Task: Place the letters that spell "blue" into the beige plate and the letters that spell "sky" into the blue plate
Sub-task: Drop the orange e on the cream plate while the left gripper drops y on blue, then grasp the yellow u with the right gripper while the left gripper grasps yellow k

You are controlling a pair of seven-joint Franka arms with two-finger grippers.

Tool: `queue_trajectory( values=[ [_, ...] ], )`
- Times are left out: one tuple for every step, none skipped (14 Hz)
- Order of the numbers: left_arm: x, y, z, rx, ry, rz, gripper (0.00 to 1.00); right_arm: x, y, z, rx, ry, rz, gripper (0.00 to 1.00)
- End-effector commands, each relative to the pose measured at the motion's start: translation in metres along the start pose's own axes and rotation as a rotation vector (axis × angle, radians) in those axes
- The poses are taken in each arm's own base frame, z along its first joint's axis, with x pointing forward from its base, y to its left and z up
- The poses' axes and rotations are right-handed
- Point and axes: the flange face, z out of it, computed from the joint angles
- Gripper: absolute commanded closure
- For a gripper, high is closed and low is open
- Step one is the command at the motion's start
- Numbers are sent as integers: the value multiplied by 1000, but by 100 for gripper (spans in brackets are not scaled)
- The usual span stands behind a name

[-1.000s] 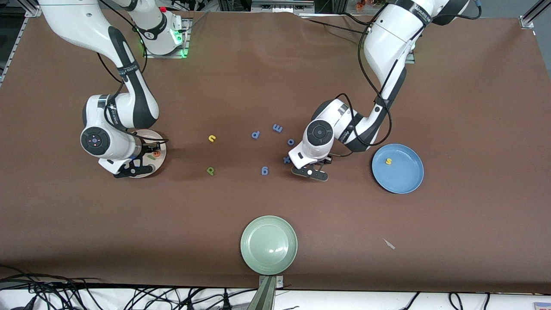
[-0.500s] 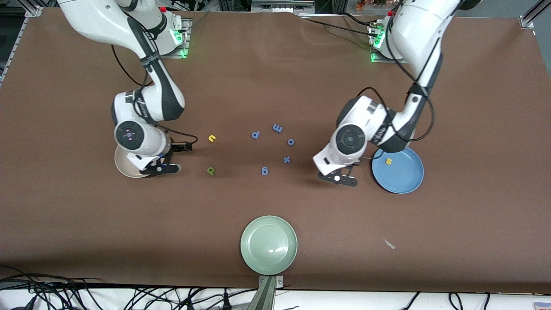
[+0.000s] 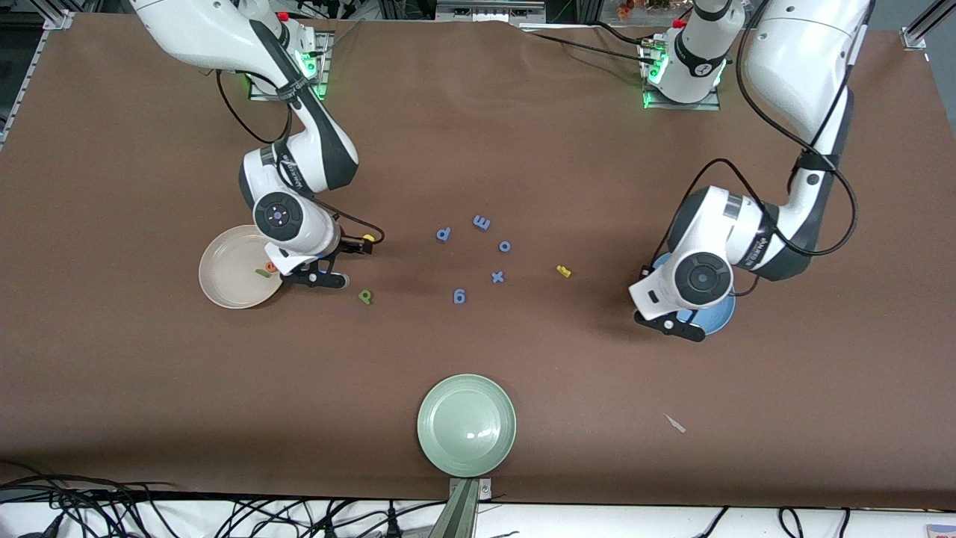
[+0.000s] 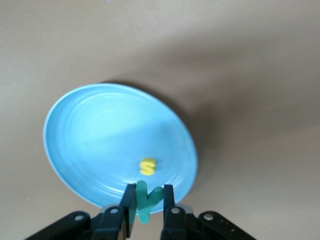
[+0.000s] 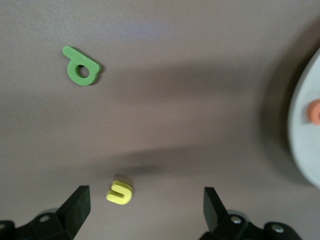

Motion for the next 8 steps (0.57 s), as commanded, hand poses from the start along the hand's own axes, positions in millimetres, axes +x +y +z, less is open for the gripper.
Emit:
queue_trajectory(
  values=[
    [-6, 6, 5, 75, -10, 50, 69, -29, 3, 14, 44, 42, 130, 0],
    [-7, 5, 7, 73, -15, 48, 44, -38, -3, 20, 61, 55, 154, 0],
    [-7, 6, 6, 72, -12, 46, 8, -42, -8, 23, 67, 58, 171, 0],
    [-7, 8, 4, 62, -11, 33, 0, -43, -8, 23, 68, 58, 180, 0],
    [-6, 13, 0, 64, -5, 30, 0, -43, -7, 25, 69, 59, 180, 0],
    [-6, 17, -5, 62, 2, 6, 0, -45, -7, 28, 75, 67, 180, 0],
    [-6, 30, -12, 43, 15, -36, 0, -47, -5, 32, 87, 81, 181, 1],
    [-7, 44, -20, 15, 26, -109, 0, -49, -3, 36, 96, 92, 184, 2]
  ],
)
